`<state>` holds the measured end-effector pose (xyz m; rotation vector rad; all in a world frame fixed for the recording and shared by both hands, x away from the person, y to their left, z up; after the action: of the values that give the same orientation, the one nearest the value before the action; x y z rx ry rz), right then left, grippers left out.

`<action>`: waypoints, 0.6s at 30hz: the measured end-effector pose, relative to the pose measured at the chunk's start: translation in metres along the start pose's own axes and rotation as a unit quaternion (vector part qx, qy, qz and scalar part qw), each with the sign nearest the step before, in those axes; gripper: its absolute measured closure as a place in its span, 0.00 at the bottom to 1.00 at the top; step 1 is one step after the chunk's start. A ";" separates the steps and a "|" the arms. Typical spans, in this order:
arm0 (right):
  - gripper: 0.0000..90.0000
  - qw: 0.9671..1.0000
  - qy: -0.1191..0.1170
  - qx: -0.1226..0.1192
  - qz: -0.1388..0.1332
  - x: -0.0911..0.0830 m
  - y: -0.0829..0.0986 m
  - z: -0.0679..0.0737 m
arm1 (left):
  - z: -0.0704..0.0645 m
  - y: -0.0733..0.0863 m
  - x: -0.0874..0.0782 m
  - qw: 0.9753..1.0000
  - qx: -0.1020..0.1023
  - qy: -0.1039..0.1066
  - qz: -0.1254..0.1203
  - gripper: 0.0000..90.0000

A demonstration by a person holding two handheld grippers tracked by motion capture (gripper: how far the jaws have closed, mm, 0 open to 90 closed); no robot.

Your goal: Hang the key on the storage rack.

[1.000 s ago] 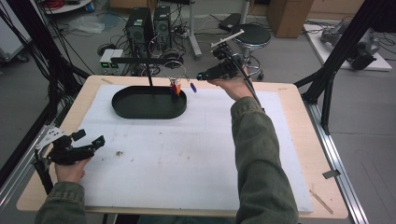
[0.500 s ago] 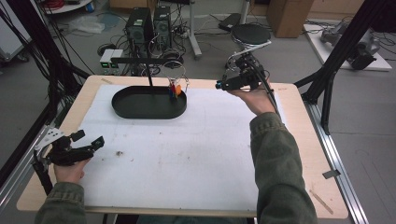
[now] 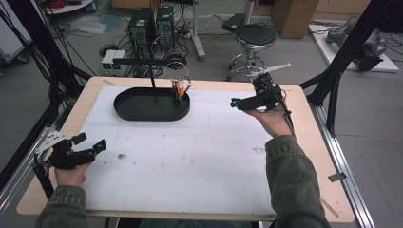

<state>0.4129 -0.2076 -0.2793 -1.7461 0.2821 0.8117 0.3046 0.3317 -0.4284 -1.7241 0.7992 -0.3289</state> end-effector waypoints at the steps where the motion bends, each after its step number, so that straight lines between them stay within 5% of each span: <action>1: 0.01 1.000 -0.002 0.002 0.001 0.000 0.004 0.001 | 0.000 0.000 0.000 1.000 0.000 0.000 0.000 0.02; 18: 0.01 1.000 -0.005 0.016 0.014 0.003 0.064 0.001 | 0.000 0.001 0.000 1.000 0.003 -0.002 0.006 0.02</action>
<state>0.3785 -0.2280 -0.3289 -1.7104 0.3107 0.8316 0.3044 0.3319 -0.4291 -1.7143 0.8050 -0.3193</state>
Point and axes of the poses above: each handheld gripper's, and its own axes: x roughly forward along the jaws, y roughly out of its underside, z roughly to its left, the point moved 2 cm from there along x, roughly forward along the jaws, and after that the axes turned 14 degrees about y, right-handed, at the moved point
